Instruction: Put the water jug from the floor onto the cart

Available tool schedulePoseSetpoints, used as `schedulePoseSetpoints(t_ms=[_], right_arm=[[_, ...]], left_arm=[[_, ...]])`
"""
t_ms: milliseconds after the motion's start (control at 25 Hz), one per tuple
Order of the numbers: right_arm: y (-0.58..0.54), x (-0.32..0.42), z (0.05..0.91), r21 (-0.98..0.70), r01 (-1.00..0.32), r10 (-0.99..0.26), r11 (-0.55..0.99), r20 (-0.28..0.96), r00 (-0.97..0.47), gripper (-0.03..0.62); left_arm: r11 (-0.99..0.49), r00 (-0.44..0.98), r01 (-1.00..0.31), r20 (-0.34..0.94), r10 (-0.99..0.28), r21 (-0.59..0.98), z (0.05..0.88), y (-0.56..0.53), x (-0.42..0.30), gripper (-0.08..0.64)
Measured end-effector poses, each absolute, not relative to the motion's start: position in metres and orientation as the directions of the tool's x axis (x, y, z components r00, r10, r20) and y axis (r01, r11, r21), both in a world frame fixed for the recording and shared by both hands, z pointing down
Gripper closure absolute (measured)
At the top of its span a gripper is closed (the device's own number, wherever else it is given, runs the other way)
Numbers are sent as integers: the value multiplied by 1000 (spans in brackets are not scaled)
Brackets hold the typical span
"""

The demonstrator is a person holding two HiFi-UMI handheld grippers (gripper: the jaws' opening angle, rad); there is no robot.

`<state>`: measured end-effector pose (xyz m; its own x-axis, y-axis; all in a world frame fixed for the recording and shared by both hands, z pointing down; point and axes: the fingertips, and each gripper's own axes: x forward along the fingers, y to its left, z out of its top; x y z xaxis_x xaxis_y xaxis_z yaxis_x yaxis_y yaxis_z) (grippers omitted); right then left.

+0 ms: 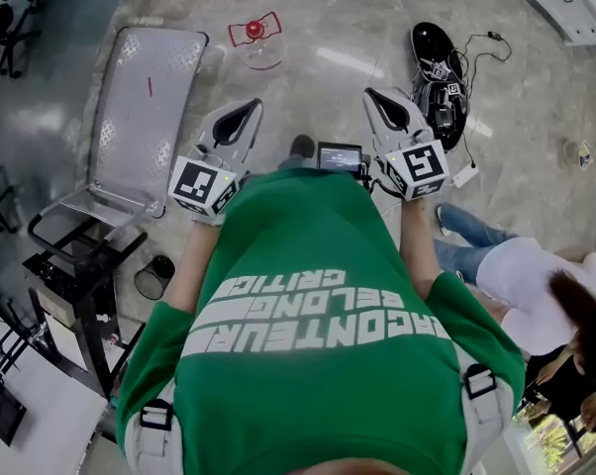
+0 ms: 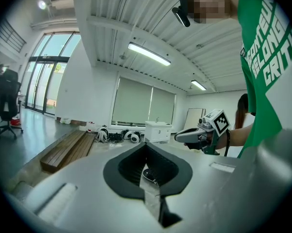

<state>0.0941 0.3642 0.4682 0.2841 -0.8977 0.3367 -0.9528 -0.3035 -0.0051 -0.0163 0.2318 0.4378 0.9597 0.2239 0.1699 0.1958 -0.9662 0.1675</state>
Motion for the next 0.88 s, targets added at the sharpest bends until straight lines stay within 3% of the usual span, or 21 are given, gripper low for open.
schedulePoseSetpoints(t_ms=[480, 880], right_arm=[[372, 113, 478, -31, -948, -893, -318, 345, 288, 598], [379, 129, 476, -29, -923, -861, -384, 371, 347, 598]], left_arm=[[-974, 963, 147, 199, 181, 175, 446, 218, 1, 545], [-956, 952, 223, 170, 255, 190, 448, 215, 36, 545]])
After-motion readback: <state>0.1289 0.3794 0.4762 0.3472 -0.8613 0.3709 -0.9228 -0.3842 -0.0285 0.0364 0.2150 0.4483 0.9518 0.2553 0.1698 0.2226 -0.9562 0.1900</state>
